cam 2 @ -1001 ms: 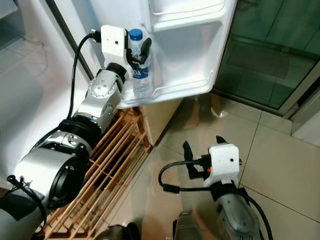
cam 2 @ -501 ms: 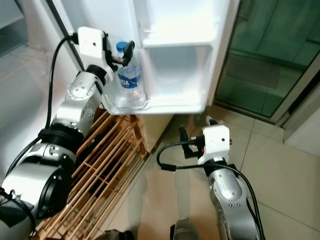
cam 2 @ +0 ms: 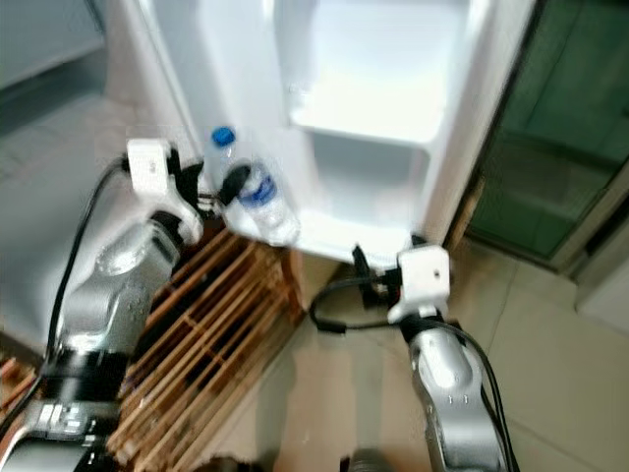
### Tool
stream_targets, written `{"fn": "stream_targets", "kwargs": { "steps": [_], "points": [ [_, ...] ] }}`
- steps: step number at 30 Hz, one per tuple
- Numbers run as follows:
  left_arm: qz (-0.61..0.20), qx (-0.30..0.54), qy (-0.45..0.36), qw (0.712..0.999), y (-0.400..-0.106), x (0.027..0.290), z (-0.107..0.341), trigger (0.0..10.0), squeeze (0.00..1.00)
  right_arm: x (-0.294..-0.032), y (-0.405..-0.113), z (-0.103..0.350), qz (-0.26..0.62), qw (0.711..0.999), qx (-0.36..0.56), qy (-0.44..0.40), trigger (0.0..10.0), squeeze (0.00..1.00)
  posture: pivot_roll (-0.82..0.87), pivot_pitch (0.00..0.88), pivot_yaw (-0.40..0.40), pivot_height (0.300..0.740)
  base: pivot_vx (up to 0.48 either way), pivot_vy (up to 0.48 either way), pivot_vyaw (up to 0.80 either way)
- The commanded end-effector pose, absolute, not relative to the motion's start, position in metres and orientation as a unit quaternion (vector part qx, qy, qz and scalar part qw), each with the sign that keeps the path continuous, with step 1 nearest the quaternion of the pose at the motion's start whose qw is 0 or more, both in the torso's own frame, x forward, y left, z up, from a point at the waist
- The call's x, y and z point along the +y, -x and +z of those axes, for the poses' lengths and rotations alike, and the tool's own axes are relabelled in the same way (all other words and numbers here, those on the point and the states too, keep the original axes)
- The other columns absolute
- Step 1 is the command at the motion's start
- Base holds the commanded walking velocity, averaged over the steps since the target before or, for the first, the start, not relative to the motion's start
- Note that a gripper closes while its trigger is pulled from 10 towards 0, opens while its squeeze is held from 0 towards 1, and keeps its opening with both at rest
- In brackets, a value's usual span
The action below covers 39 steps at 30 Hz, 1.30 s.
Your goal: Restocking fridge
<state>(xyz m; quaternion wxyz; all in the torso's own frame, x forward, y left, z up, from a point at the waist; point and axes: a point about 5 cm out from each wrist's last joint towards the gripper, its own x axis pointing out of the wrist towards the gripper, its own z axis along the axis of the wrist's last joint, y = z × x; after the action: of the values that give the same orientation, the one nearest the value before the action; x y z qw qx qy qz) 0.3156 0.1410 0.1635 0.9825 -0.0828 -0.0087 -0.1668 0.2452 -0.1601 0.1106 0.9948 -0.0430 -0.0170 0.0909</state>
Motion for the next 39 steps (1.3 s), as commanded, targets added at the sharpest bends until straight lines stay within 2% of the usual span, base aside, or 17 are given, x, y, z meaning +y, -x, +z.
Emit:
{"fn": "stream_targets", "kwargs": {
  "steps": [1,3,9,22,27,33,39],
  "points": [
    [-0.170,0.002,0.073,0.983,-0.310,0.140,0.159,10.0,0.00,-0.160,-0.242,0.108,0.094,0.995,-0.014,0.039,10.0,0.03,-0.09,0.000,0.078,0.740,0.000,0.000,0.00],
    [-0.180,-0.011,0.051,0.982,-0.301,0.137,0.153,10.0,0.00,-0.159,-0.239,0.107,0.094,0.995,-0.012,0.038,10.0,0.03,-0.09,0.000,0.079,0.740,0.000,0.000,0.00],
    [-0.190,-0.012,0.060,0.980,-0.293,0.135,0.151,10.0,0.00,-0.161,-0.237,0.105,0.087,0.995,-0.013,0.036,10.0,0.03,-0.10,0.000,0.085,0.740,0.000,0.000,0.00],
    [-0.201,-0.035,0.061,0.977,-0.305,0.131,0.167,10.0,0.00,-0.158,-0.238,0.104,0.083,0.996,-0.015,0.033,10.0,0.03,-0.10,0.000,0.098,0.740,0.000,0.000,0.00],
    [-0.227,-0.071,0.073,0.969,-0.313,0.119,0.189,10.0,0.00,-0.157,-0.238,0.103,0.083,0.996,-0.013,0.032,10.0,0.03,-0.10,0.000,0.101,0.740,0.000,0.000,0.00],
    [-0.292,-0.125,0.090,0.944,-0.319,0.088,0.227,10.0,0.00,-0.156,-0.238,0.103,0.077,0.996,-0.015,0.031,10.0,0.03,-0.12,0.000,0.124,0.740,0.000,0.000,0.00],
    [-0.309,-0.137,0.087,0.937,-0.323,0.083,0.238,10.0,0.00,-0.157,-0.237,0.102,0.064,0.997,-0.016,0.027,10.0,0.03,-0.13,0.000,0.142,0.740,0.000,0.000,0.00]
  ]
}}
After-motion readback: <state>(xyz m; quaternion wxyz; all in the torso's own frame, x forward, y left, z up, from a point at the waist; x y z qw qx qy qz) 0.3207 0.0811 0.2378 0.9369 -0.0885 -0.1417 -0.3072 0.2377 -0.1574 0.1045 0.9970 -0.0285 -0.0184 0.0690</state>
